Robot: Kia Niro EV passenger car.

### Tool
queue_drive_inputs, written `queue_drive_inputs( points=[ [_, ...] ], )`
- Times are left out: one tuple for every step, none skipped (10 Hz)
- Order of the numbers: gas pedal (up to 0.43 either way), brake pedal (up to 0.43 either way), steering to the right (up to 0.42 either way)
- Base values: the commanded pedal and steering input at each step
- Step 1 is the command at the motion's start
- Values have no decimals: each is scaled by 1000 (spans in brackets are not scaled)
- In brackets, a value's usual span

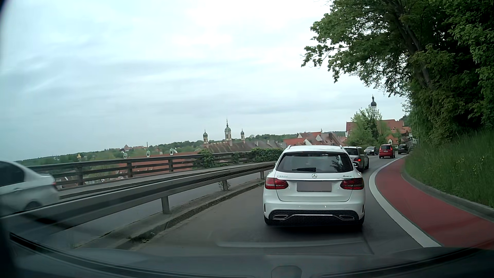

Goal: Follow the waypoints while adhering to traffic rules and regulations

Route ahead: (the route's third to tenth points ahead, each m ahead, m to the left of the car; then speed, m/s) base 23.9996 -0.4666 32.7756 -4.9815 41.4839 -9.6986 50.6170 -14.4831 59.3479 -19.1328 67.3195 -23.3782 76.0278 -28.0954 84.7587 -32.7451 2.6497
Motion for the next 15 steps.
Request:
queue_drive_inputs(
  points=[
    [0,177,91],
    [0,177,91],
    [0,183,92],
    [0,177,92],
    [0,177,92],
    [0,165,92],
    [0,140,92],
    [0,128,92],
    [0,128,92],
    [0,134,92],
    [0,140,92],
    [0,140,92],
    [0,140,92],
    [0,140,93],
    [0,140,93]
  ],
)
